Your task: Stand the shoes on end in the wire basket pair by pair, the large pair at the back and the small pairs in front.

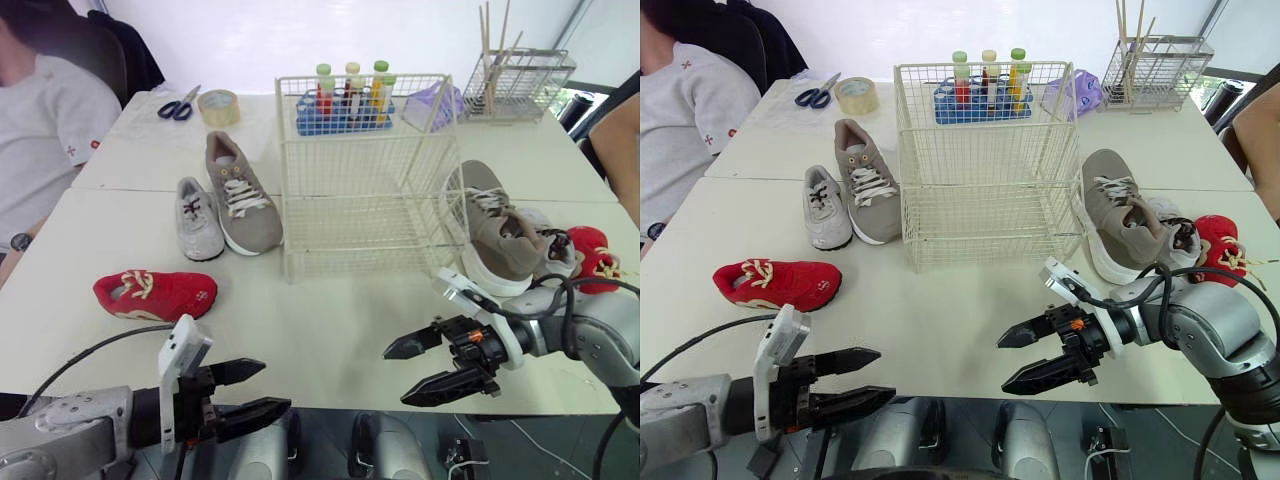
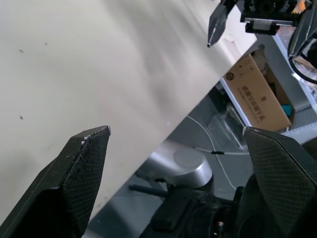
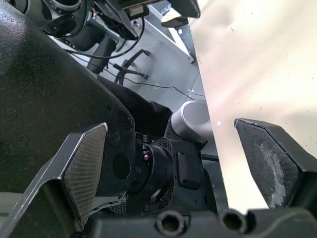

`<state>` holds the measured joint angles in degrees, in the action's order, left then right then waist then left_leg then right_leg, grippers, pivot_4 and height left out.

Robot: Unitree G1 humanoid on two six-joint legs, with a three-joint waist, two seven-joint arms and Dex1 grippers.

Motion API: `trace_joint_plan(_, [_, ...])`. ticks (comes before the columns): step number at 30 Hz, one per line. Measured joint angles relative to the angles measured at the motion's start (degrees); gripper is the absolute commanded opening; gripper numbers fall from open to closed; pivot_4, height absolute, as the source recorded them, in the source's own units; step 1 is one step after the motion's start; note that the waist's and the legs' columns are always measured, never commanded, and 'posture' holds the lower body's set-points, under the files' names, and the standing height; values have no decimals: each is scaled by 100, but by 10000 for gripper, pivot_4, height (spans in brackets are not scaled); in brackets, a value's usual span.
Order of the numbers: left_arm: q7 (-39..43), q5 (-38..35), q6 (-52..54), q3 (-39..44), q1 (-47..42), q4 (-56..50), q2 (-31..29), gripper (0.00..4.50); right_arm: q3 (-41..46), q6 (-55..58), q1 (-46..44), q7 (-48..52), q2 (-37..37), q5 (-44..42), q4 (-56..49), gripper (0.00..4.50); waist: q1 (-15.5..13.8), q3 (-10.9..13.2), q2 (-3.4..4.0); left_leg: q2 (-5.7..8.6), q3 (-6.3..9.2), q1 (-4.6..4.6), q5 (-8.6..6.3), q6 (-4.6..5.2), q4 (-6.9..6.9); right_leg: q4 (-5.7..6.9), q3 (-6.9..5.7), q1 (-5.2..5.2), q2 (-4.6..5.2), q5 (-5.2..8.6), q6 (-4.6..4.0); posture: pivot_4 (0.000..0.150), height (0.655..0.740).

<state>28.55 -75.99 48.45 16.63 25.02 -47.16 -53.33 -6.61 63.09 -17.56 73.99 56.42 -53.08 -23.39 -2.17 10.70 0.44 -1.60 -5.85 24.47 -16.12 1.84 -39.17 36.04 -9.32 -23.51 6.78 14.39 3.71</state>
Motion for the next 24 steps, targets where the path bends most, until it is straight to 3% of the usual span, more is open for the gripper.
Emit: trace_joint_plan(24, [132,41,116,-23,-337,59,-40,44708,-1,37,-52,-173,-104,-89,-2,45000,-3,1,2,-1,-5,1,0,0,2,0,3,-4,-1,0,0,1500,7400])
